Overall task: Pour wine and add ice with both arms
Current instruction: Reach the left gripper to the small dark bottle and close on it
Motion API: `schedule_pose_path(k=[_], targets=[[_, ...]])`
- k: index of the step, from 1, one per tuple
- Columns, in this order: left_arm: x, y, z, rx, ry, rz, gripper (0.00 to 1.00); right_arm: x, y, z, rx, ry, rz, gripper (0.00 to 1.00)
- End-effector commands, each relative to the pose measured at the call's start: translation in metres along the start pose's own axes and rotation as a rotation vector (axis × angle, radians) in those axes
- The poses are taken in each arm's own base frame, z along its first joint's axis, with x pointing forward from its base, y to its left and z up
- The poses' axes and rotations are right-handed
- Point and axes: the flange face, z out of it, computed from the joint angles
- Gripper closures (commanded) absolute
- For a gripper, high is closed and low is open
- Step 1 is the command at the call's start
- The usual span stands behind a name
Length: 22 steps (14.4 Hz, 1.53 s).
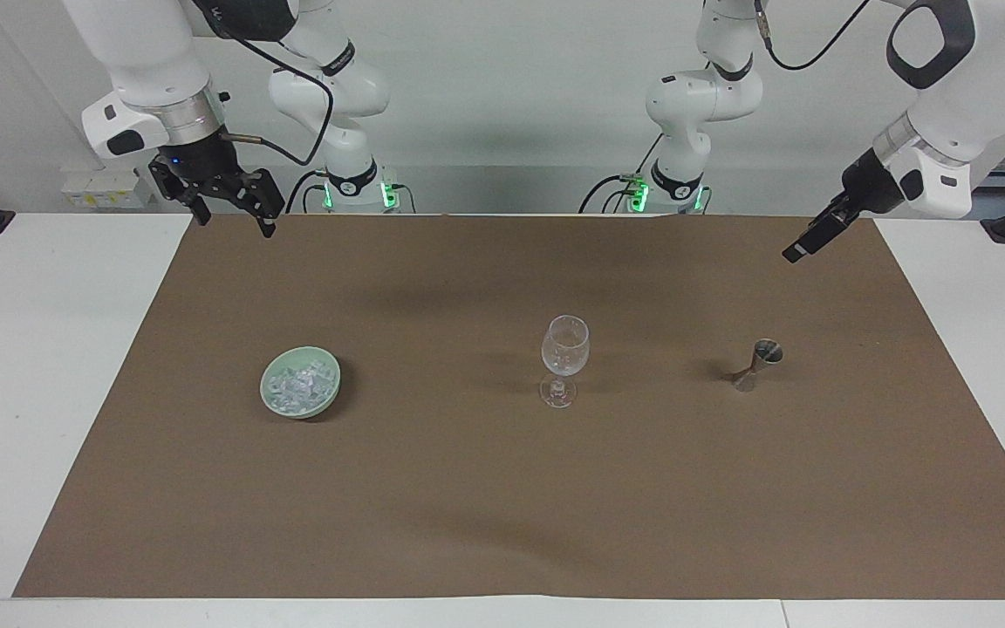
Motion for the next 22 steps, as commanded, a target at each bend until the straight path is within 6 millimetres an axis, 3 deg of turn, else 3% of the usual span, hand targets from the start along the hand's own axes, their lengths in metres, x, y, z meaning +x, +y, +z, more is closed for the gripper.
schedule_pose_path(k=[1, 7, 12, 15, 22], targets=[[0.022, -0.004, 0.008, -0.045, -0.046, -0.067, 0.00, 0.004, 0.002, -0.002, 0.031, 0.002, -0.018, 0.00], [0.076, -0.017, 0.023, -0.124, -0.142, -0.285, 0.00, 0.003, 0.001, -0.002, 0.029, 0.002, -0.021, 0.00], [0.129, -0.045, 0.057, -0.192, -0.265, -0.431, 0.00, 0.003, 0.001, -0.002, 0.031, 0.002, -0.021, 0.00], [0.145, -0.049, 0.073, -0.198, -0.287, -0.485, 0.00, 0.003, 0.001, -0.002, 0.031, 0.002, -0.021, 0.00], [0.204, -0.087, 0.117, -0.329, -0.391, -0.633, 0.00, 0.003, 0.002, -0.002, 0.030, 0.000, -0.020, 0.00]])
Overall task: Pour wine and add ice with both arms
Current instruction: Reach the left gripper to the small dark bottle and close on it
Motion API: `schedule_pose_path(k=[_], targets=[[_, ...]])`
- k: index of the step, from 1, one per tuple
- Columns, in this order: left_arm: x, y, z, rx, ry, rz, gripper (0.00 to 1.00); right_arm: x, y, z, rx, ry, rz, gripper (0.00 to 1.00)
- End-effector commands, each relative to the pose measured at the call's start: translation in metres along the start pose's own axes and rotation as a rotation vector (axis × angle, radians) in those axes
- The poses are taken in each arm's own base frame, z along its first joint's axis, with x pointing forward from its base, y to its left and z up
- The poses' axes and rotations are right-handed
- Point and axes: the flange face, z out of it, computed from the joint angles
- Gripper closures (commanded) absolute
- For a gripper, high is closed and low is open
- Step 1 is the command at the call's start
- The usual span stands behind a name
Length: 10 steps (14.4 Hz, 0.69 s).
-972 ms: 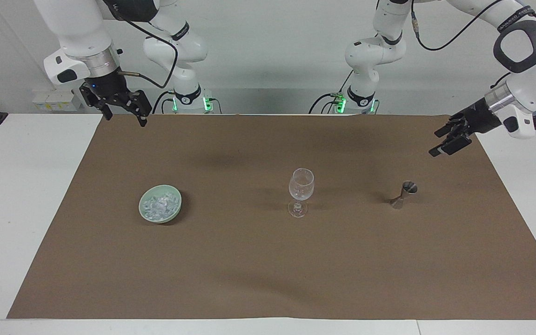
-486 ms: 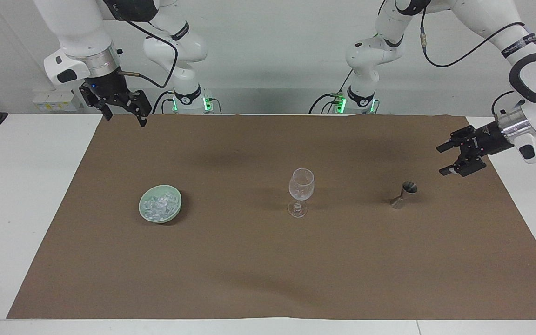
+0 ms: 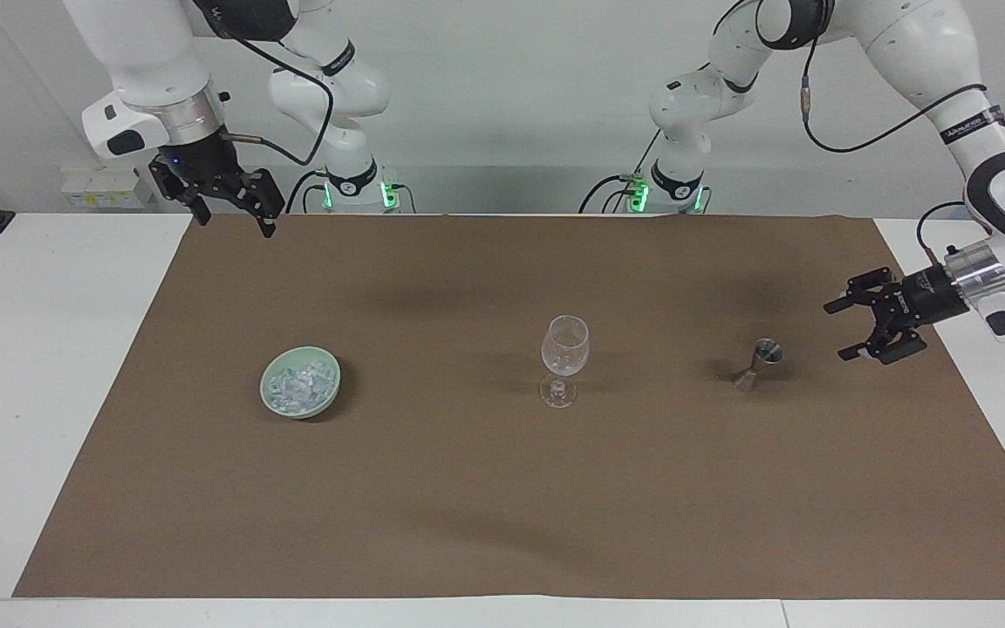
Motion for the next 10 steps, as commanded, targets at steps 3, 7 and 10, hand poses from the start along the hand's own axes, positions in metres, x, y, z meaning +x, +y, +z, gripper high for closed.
schedule_pose_path(k=[3, 7, 10], targets=[[0.061, -0.014, -0.005, -0.095, -0.122, -0.130, 0.00, 0.003, 0.001, -0.002, 0.031, 0.002, -0.021, 0.00], [0.072, -0.021, 0.004, -0.124, -0.199, -0.169, 0.00, 0.003, 0.001, -0.002, 0.030, 0.000, -0.021, 0.00], [0.069, -0.026, 0.009, -0.106, -0.250, -0.178, 0.00, 0.003, 0.002, -0.002, 0.031, 0.002, -0.019, 0.00]])
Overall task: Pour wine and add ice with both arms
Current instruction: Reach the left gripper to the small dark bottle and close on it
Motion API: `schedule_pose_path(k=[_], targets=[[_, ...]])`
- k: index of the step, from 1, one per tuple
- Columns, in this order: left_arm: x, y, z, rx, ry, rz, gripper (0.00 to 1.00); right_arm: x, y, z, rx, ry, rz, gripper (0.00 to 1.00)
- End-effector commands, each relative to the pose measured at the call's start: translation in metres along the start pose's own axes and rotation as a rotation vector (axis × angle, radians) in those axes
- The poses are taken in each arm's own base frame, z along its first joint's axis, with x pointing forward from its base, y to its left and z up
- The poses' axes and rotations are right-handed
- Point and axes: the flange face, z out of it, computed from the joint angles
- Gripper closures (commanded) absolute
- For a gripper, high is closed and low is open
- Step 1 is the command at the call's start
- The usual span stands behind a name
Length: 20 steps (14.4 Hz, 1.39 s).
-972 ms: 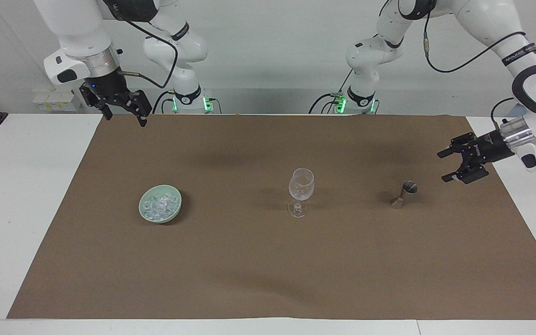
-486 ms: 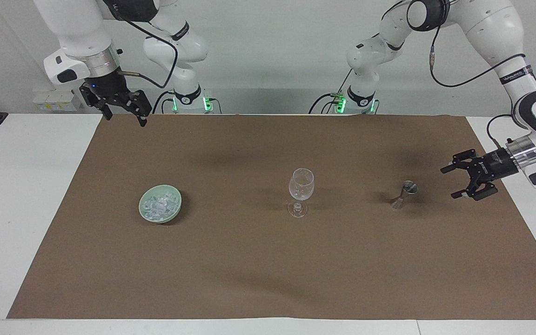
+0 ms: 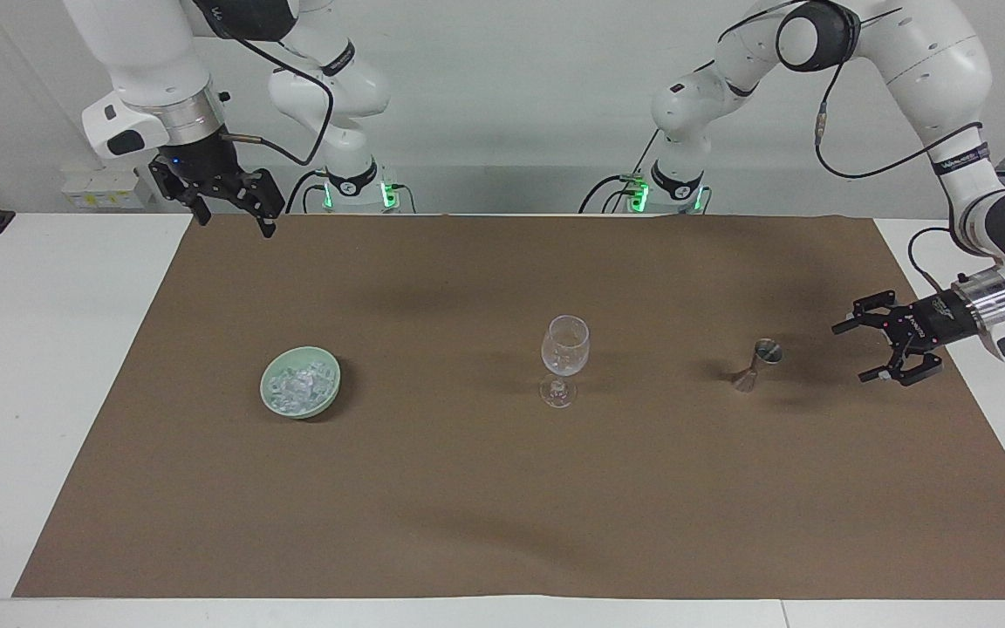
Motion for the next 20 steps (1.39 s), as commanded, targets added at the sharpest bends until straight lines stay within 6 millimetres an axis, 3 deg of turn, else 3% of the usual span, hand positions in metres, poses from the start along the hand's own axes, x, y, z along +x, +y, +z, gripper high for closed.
schedule_pose_path(k=[1, 4, 9, 11, 14, 20], targets=[[0.001, -0.007, 0.004, 0.007, -0.052, -0.034, 0.00, 0.003, 0.001, -0.002, 0.030, 0.000, -0.021, 0.00], [0.009, -0.017, 0.019, 0.051, -0.095, -0.115, 0.00, 0.003, 0.001, -0.002, 0.031, 0.002, -0.021, 0.00], [0.047, -0.024, 0.071, 0.047, -0.124, -0.197, 0.00, 0.003, 0.001, -0.002, 0.031, 0.002, -0.021, 0.00], [0.049, -0.027, 0.095, 0.046, -0.121, -0.200, 0.00, 0.003, 0.001, -0.002, 0.031, 0.002, -0.021, 0.00], [0.044, -0.029, 0.112, 0.060, -0.140, -0.157, 0.00, 0.003, 0.001, -0.002, 0.031, 0.002, -0.021, 0.00], [0.038, -0.027, 0.128, 0.030, -0.185, -0.098, 0.00, 0.003, 0.003, -0.002, 0.030, -0.001, -0.021, 0.00]])
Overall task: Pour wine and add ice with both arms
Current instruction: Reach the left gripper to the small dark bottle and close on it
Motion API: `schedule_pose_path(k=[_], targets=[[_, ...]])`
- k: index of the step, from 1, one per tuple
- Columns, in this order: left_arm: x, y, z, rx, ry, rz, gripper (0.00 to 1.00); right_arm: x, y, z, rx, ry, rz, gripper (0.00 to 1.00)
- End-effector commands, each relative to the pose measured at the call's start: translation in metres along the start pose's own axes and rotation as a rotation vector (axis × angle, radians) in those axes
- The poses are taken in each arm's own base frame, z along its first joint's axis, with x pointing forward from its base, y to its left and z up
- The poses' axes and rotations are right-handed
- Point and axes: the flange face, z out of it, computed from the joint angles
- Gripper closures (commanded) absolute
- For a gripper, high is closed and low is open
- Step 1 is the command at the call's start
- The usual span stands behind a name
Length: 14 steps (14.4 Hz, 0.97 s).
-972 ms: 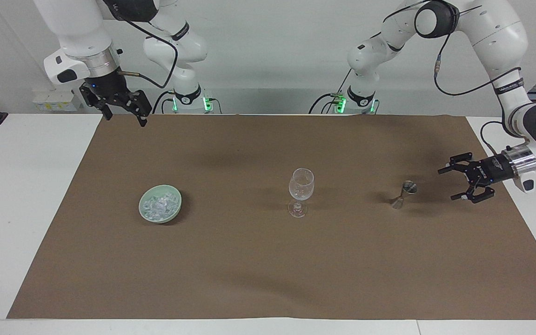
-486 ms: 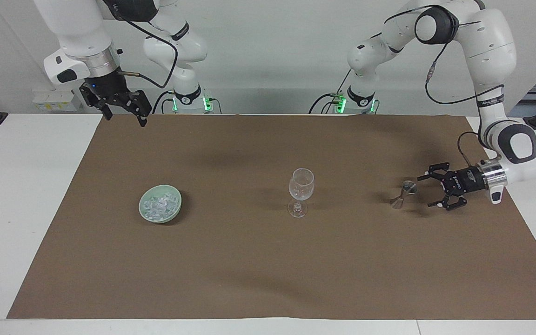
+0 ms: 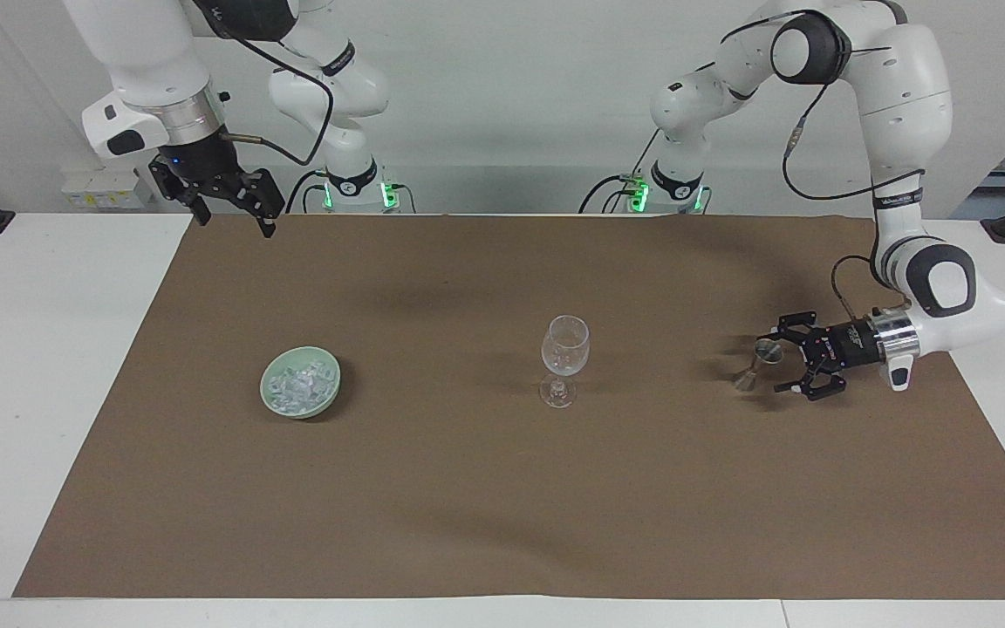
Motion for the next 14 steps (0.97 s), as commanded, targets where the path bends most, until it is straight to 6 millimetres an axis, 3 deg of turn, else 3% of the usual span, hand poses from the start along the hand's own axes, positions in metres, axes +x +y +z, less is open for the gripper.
schedule_pose_path(k=[1, 14], targets=[[0.003, -0.003, 0.004, -0.040, -0.015, 0.018, 0.00, 0.003, 0.003, -0.002, 0.030, -0.001, -0.021, 0.00], [0.014, -0.005, 0.013, -0.054, -0.034, 0.105, 0.00, 0.003, 0.002, -0.001, 0.030, -0.003, -0.027, 0.00]])
